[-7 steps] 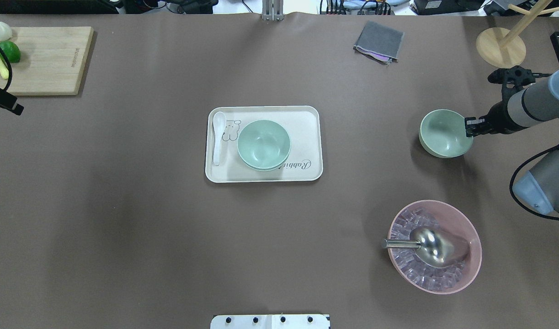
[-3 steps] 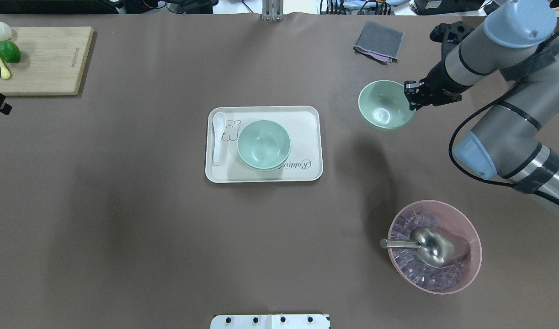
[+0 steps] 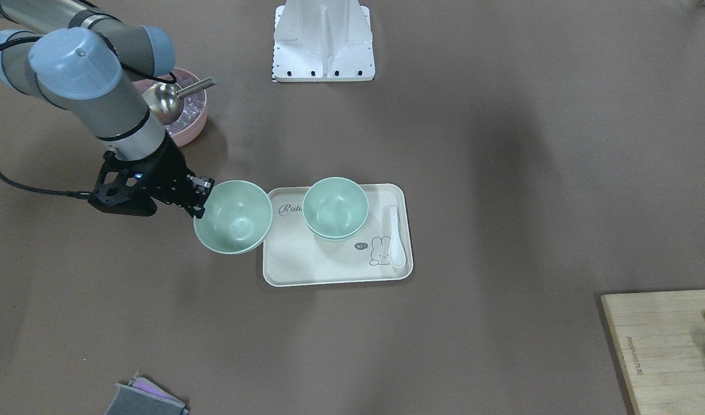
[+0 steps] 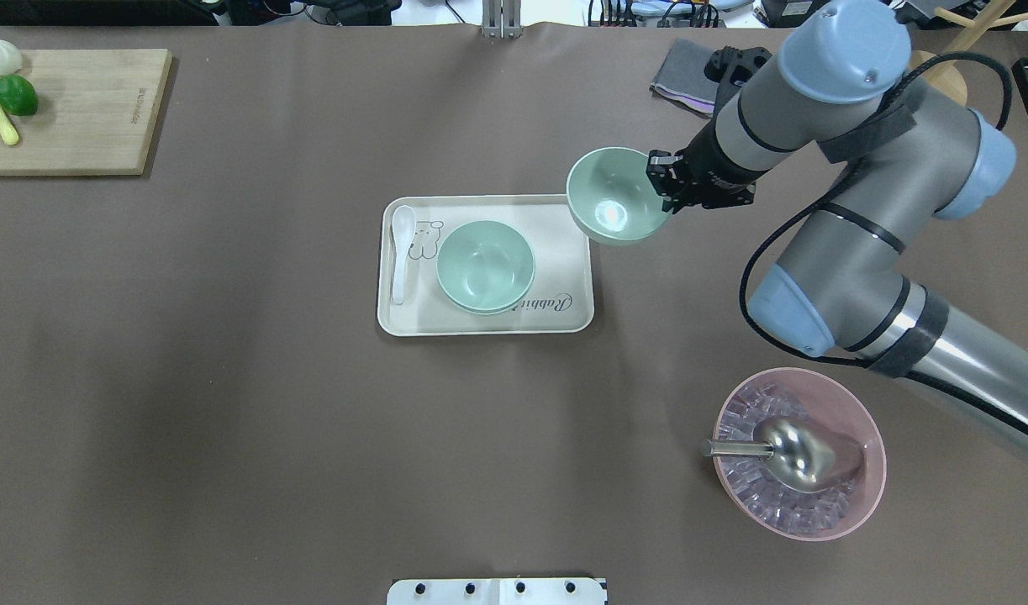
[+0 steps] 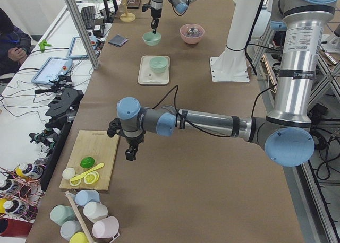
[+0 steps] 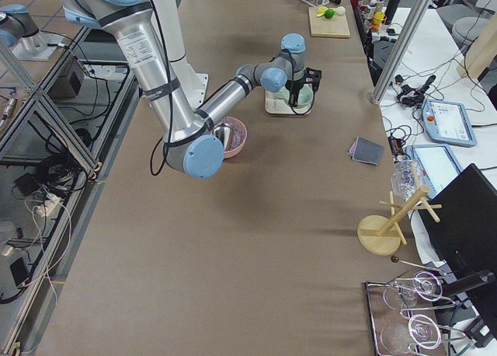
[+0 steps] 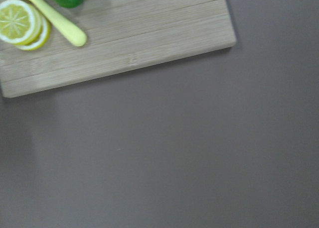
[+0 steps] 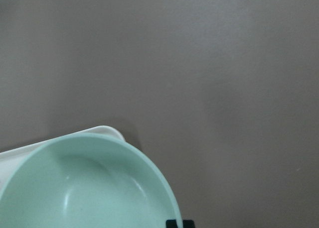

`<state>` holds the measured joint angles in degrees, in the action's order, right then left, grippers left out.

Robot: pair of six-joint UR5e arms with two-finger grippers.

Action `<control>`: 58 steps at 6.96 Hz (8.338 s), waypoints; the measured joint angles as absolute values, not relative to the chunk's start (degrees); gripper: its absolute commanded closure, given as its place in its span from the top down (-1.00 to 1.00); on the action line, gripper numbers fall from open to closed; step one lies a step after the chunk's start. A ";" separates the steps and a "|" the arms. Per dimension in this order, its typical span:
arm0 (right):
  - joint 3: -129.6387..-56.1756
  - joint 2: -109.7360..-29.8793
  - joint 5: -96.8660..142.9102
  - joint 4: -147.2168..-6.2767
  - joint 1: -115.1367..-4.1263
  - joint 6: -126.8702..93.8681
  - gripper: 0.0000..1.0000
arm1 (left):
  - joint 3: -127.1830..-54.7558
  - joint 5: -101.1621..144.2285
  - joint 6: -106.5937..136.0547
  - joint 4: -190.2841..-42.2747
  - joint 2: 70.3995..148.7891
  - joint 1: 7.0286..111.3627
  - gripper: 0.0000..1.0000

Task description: Stack green bowls together

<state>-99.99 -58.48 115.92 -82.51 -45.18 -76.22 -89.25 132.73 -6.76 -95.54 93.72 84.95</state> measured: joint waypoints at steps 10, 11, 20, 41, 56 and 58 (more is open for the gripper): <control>-90.67 -44.20 99.42 -89.74 -29.65 -96.76 -1.00 | -84.84 132.61 -15.74 -95.56 91.30 90.53 0.99; -90.67 -44.51 99.41 -89.74 -29.55 -96.76 -1.00 | -84.93 132.67 -15.74 -95.60 91.20 90.52 0.99; -90.84 -45.07 98.83 -89.00 -29.46 -95.00 1.00 | -85.00 132.70 -15.73 -95.62 91.23 90.44 0.99; -96.40 -101.80 126.06 -91.54 -90.54 14.21 1.00 | -98.09 133.09 -10.62 -83.35 86.85 90.27 0.99; -96.47 -102.66 129.40 -91.36 -90.55 14.83 1.00 | -96.54 133.12 -10.95 -84.36 83.54 90.35 0.99; -96.42 -102.66 129.46 -91.34 -90.53 14.85 1.00 | -96.68 133.15 -11.00 -84.43 83.46 90.35 0.99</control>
<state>-96.42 -102.66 129.46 -91.34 -90.53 14.85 -96.68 133.15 -11.00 -84.43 83.46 90.35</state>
